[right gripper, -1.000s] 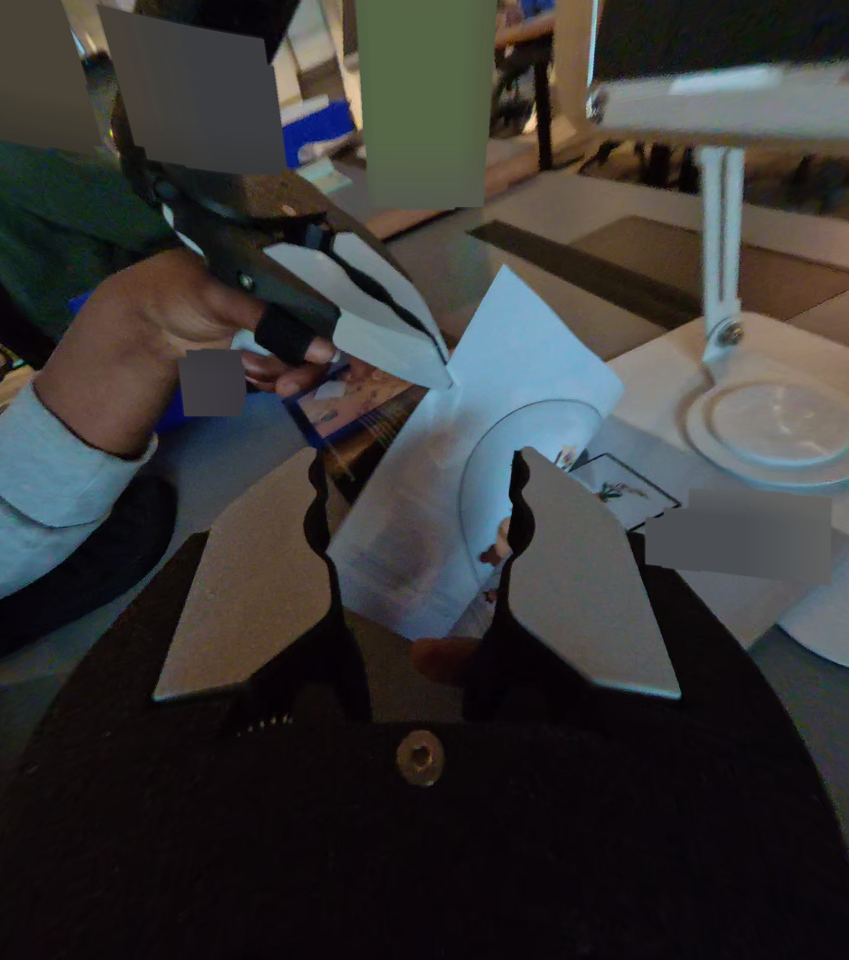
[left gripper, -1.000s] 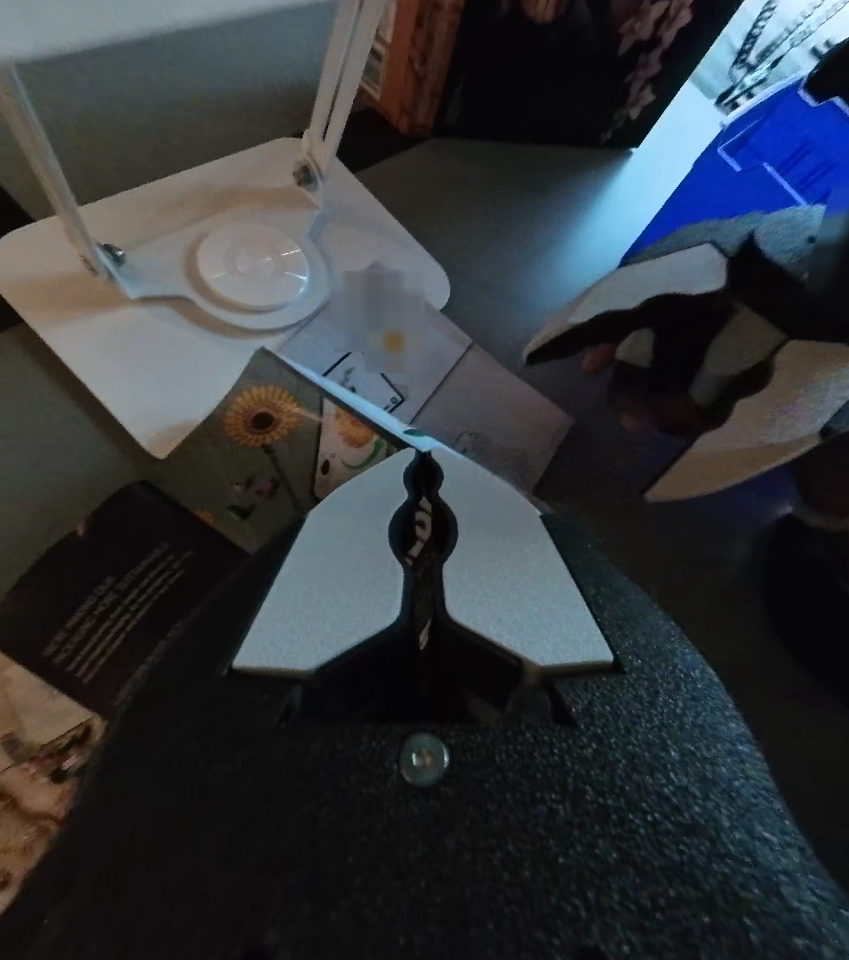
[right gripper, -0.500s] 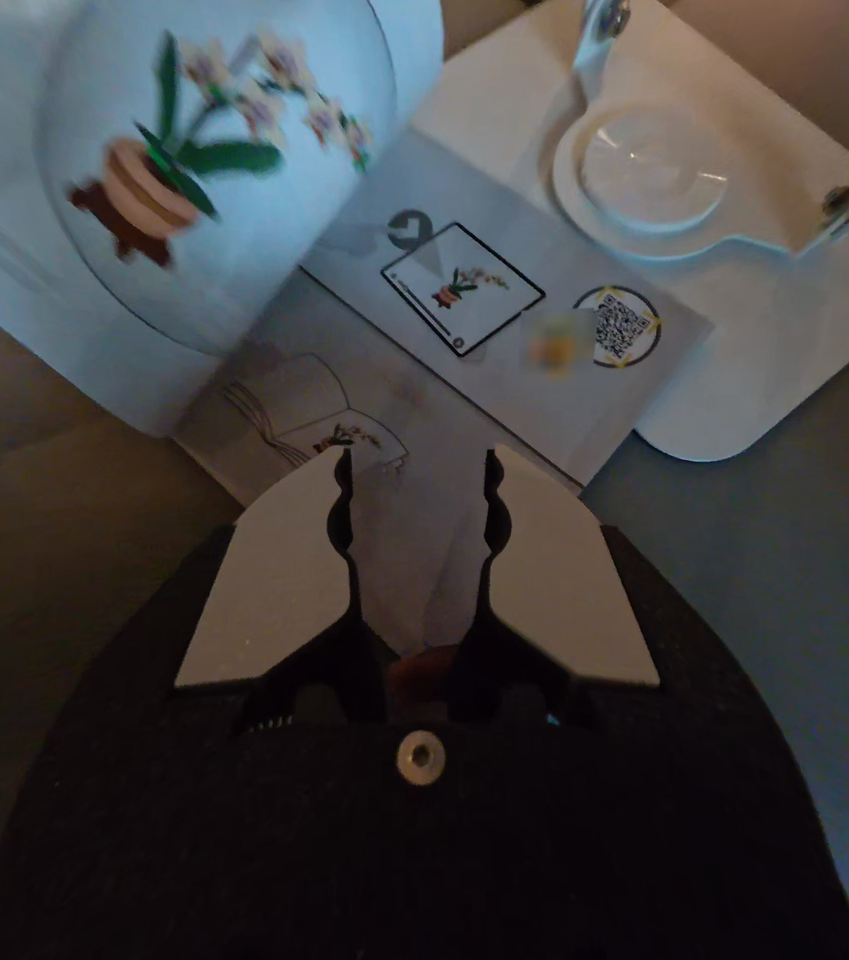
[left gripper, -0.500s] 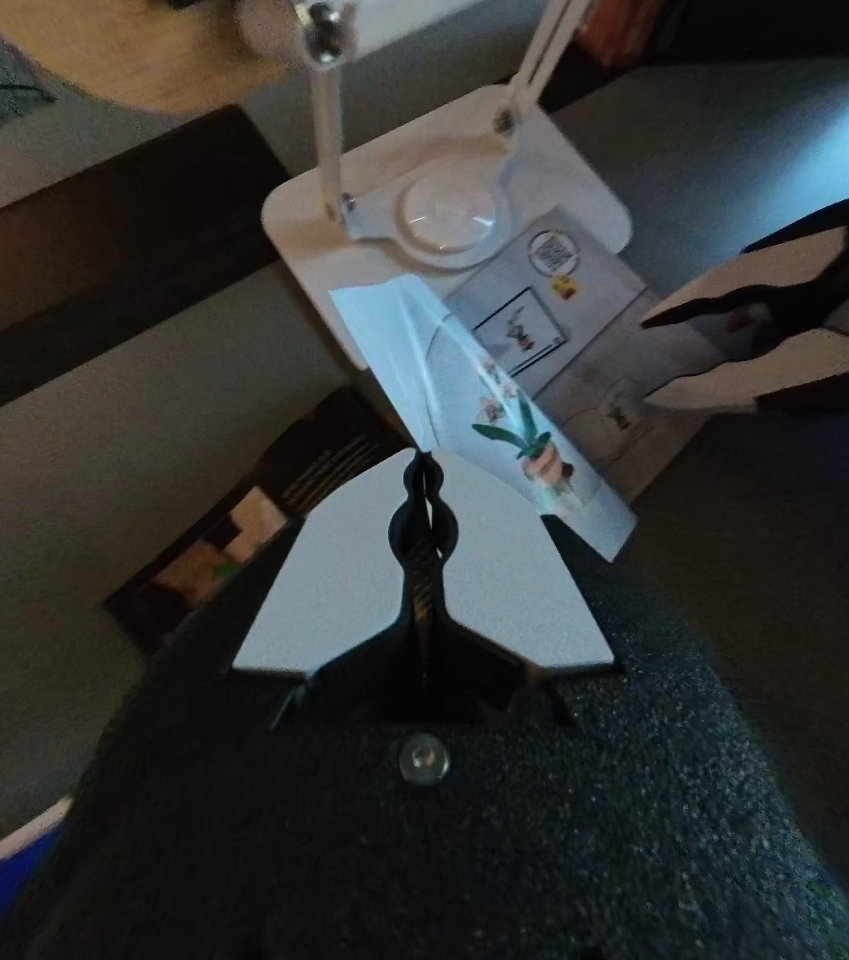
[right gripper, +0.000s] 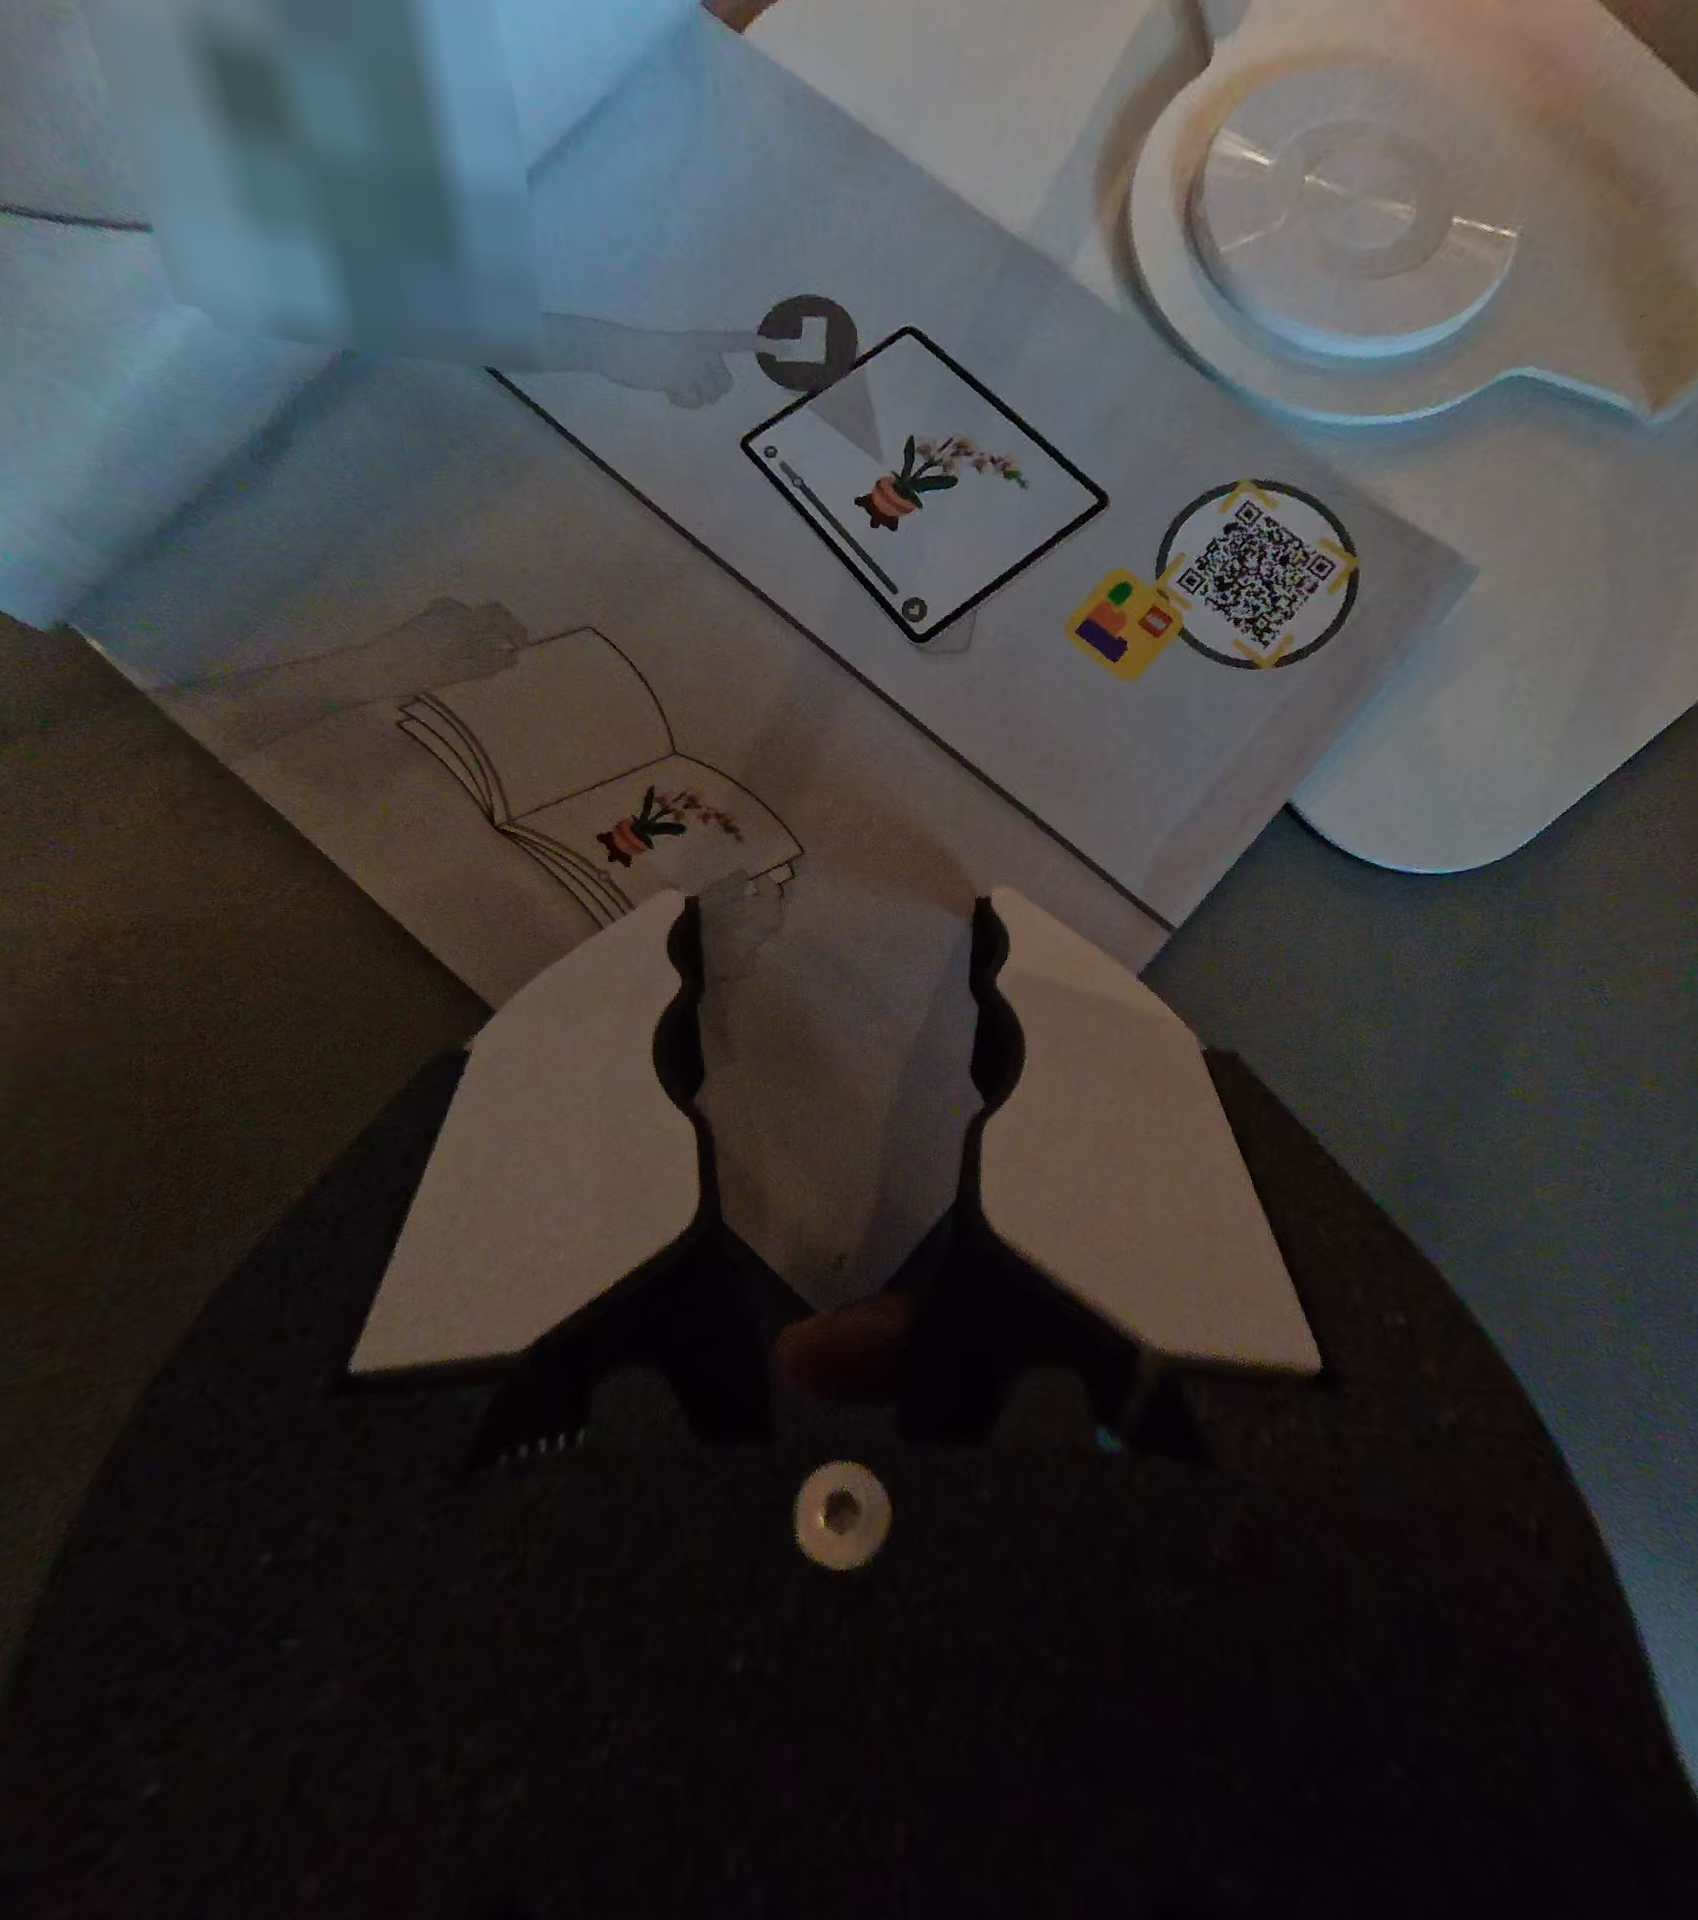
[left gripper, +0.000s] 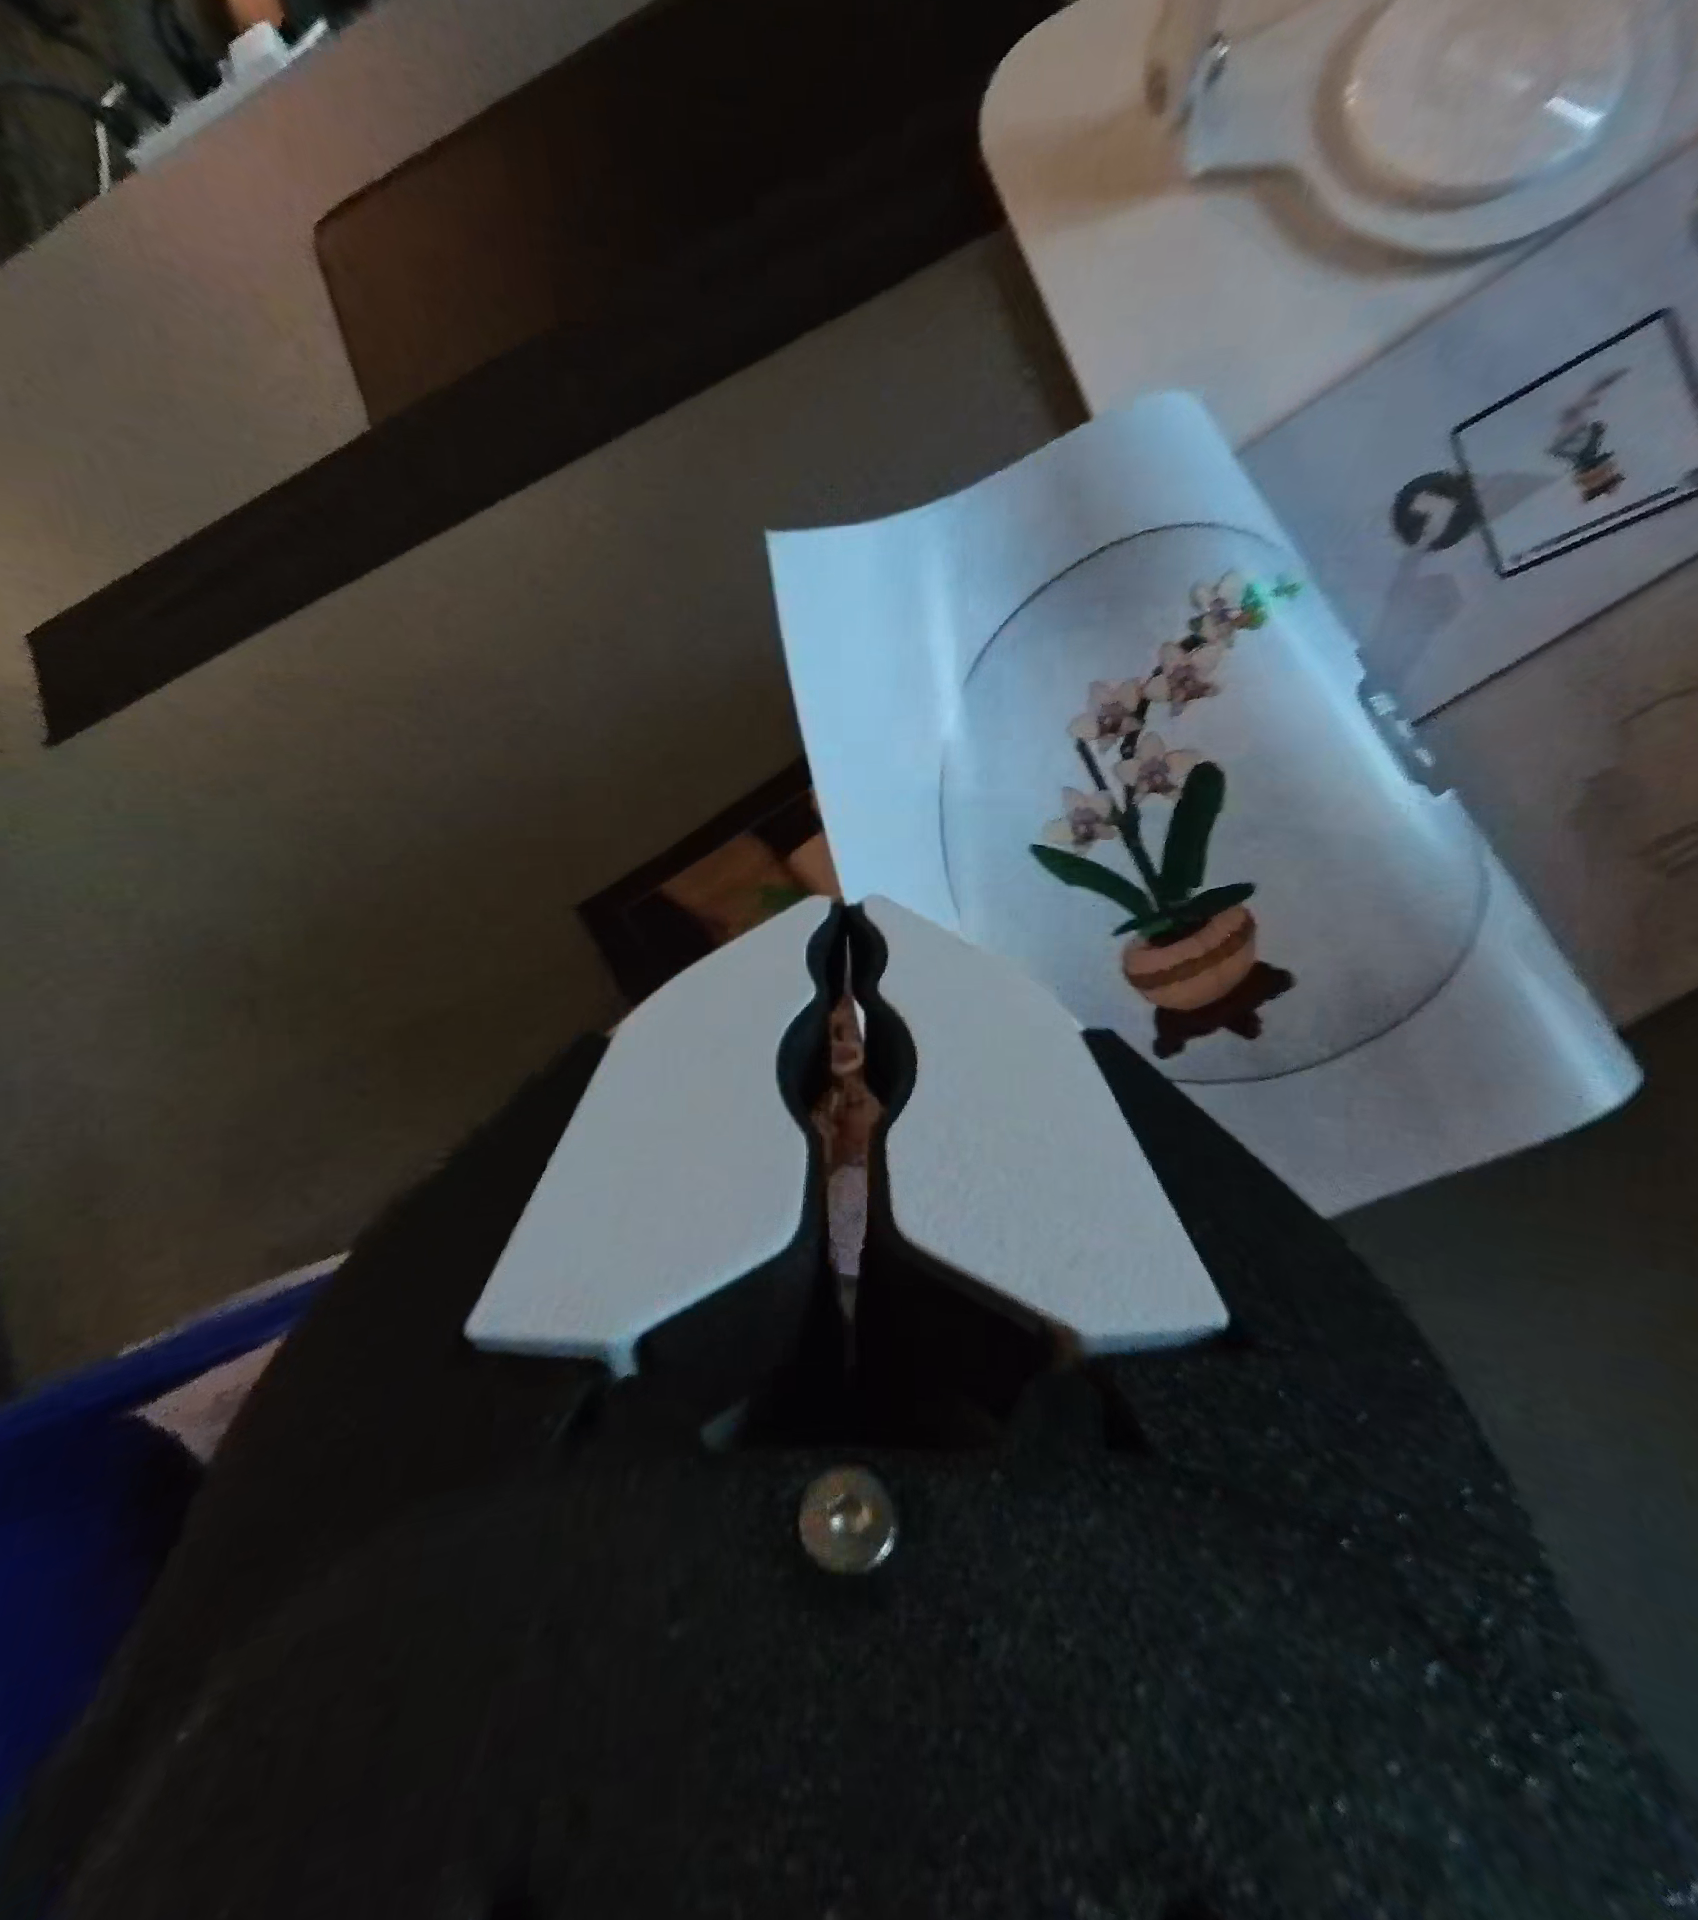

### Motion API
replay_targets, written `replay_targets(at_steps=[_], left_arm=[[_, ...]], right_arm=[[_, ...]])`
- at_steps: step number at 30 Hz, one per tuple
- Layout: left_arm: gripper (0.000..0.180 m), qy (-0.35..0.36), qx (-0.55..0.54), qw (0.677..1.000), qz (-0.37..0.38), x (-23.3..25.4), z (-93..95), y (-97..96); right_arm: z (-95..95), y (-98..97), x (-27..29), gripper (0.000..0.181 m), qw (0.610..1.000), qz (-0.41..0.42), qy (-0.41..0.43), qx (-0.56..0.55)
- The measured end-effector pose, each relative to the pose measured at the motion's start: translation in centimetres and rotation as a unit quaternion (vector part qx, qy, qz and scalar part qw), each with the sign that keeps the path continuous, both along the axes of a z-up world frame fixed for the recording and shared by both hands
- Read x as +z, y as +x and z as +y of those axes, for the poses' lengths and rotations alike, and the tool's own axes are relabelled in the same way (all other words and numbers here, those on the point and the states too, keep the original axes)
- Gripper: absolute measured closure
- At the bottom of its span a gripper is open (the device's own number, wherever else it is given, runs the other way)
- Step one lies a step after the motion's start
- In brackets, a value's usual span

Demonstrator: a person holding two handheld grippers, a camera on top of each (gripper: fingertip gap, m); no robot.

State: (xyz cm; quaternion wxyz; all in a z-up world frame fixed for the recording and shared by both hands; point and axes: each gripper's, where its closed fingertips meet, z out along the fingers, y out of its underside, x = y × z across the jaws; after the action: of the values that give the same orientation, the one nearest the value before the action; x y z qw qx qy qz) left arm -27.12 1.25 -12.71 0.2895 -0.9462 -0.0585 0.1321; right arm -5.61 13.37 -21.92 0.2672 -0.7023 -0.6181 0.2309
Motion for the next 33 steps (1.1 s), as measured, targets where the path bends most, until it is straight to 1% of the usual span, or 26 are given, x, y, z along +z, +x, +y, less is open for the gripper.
replay_targets(at_steps=[1,6,10,12,17,22,26,29,31,33], left_arm=[[0.180,-0.004,0.004,1.000,0.002,-0.1,-0.2,-0.2],[0.180,-0.034,0.025,0.999,0.022,-0.8,-1.0,-1.3],[0.180,-0.101,0.061,0.991,0.065,-2.2,-2.7,-3.2],[0.180,-0.123,0.074,0.986,0.088,-2.6,-3.3,-4.1],[0.180,-0.151,0.095,0.975,0.133,-3.0,-4.0,-5.6],[0.177,-0.173,0.097,0.969,0.145,-3.6,-4.4,-6.0],[0.174,-0.171,0.099,0.965,0.175,-2.9,-4.5,-6.5],[0.171,-0.154,0.103,0.965,0.184,-1.9,-4.5,-6.5],[0.167,-0.134,0.105,0.967,0.189,-1.0,-4.2,-6.4],[0.164,-0.082,0.084,0.979,0.168,0.0,-2.9,-5.0]], right_arm=[[0.0,0.0,0.0,0.132,1.000,0.000,0.000,0.000],[0.0,0.0,0.0,0.132,1.000,0.000,-0.001,-0.003],[0.0,0.0,-0.1,0.133,1.000,-0.002,-0.002,-0.008],[0.1,-0.1,-0.1,0.133,1.000,-0.003,-0.003,-0.010],[0.2,0.0,0.0,0.136,1.000,-0.002,-0.004,-0.015],[0.2,0.1,0.1,0.137,1.000,-0.001,-0.004,-0.017],[0.3,0.1,0.1,0.138,1.000,0.001,-0.005,-0.019],[0.3,0.1,0.1,0.139,1.000,0.001,-0.005,-0.021],[0.4,0.1,0.1,0.139,1.000,0.001,-0.005,-0.021],[0.4,0.1,0.1,0.139,1.000,0.001,-0.004,-0.021]])
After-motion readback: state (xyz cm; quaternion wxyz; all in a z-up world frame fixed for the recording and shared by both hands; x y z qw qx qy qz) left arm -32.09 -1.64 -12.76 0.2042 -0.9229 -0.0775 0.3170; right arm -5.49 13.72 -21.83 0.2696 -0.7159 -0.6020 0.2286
